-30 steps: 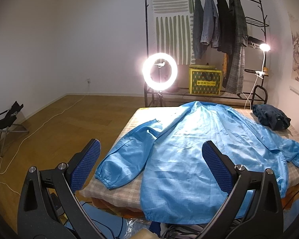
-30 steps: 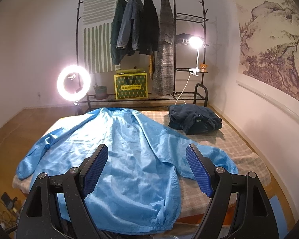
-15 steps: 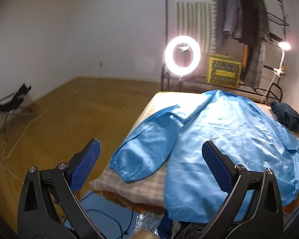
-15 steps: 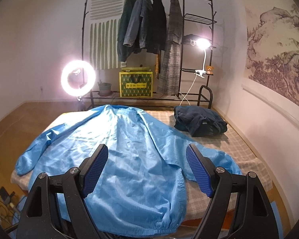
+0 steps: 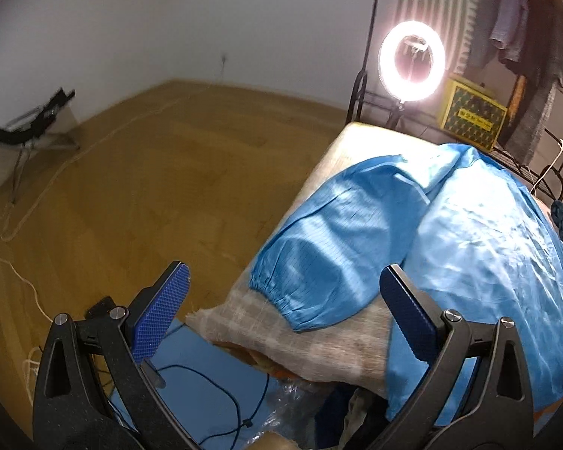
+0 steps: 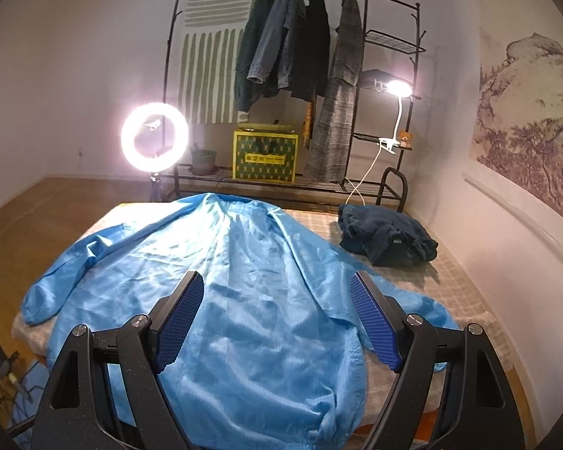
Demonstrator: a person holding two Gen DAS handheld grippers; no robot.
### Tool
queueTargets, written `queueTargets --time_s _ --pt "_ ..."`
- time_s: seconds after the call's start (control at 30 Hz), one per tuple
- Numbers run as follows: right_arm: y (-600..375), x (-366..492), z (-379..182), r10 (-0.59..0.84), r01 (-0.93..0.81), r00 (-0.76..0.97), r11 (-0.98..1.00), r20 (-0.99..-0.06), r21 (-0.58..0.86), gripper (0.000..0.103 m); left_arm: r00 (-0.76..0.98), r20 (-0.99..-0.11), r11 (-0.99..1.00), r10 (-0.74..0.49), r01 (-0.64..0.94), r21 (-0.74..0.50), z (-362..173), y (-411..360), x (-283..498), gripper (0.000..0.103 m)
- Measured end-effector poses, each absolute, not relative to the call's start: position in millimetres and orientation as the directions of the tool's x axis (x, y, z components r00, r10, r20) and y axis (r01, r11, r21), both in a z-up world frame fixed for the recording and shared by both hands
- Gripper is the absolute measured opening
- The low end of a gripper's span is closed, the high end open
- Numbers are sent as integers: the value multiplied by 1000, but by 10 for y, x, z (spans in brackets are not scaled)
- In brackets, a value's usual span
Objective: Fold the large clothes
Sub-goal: 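Move the left tool to the coat sleeve cuff and close on it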
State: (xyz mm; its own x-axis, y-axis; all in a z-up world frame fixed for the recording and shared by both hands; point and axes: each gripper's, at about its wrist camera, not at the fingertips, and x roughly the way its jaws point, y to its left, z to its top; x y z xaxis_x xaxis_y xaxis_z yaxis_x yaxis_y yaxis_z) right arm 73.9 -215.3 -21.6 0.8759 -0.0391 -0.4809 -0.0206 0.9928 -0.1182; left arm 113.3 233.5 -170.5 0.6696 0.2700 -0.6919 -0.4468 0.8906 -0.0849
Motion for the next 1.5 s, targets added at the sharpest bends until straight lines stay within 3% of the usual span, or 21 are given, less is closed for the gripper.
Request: queueTargets --time_s 0.5,0.8,1.1,1.17,1.23,1.27,1.33,1.4,1.5 --pt "-1771 810 -199 0 -76 880 987 -476 -141 80 629 -765 864 136 -454 -219 -2265 2771 1466 103" --pt "-1695 787 -249 -9 -75 871 985 -491 -153 80 643 -765 764 -9 -490 -421 -2531 3086 1700 103" --pt "-1620 643 -249 -37 -67 870 979 -492 -193 80 562 -827 732 0 -564 -382 -2857 3203 1952 101" --pt "-1616 624 -255 -41 -66 867 978 -496 -196 80 557 -831 742 -6 -555 -377 -2885 3196 2004 88" --pt "-1618 600 -262 -46 -63 865 978 -499 -200 80 536 -844 751 -16 -551 -364 -2926 3183 2063 63" --pt "-1619 585 -266 -51 -61 864 977 -501 -203 80 528 -849 755 -25 -547 -362 -2943 3164 2090 56" --pt "-1619 564 -265 -54 -59 863 977 -503 -207 80 525 -850 762 -45 -532 -369 -2970 3136 2143 23" --pt "-1633 545 -256 -59 -55 861 977 -505 -208 80 531 -846 769 -51 -520 -373 -2965 3099 2191 4" --pt "-1666 510 -235 -63 -46 859 979 -507 -200 80 582 -811 768 -54 -495 -407 -2847 3062 2204 0"
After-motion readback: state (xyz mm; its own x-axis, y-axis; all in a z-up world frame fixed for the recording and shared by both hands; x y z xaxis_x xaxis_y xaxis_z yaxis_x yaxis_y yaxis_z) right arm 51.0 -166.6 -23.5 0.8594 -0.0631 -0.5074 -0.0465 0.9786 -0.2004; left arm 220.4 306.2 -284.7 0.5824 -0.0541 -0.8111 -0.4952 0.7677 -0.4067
